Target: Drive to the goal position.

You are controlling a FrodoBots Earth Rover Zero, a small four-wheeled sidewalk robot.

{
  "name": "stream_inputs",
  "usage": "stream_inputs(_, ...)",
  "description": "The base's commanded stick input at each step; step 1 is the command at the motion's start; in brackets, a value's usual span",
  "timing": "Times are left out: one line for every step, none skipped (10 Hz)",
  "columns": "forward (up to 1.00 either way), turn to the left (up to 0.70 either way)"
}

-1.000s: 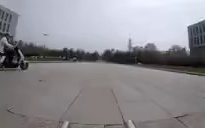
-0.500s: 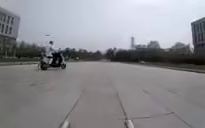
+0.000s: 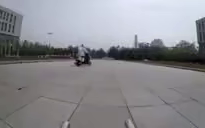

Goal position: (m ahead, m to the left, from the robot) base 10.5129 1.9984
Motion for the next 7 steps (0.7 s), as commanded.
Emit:
stream_inputs(1.0, -0.4)
stream_inputs(1.0, -0.4)
stream_inputs(1.0, -0.4)
stream_inputs(1.0, -0.4)
stream_inputs(1.0, -0.4)
stream_inputs(1.0, 0.04)
stream_inputs(1.0, 0.01)
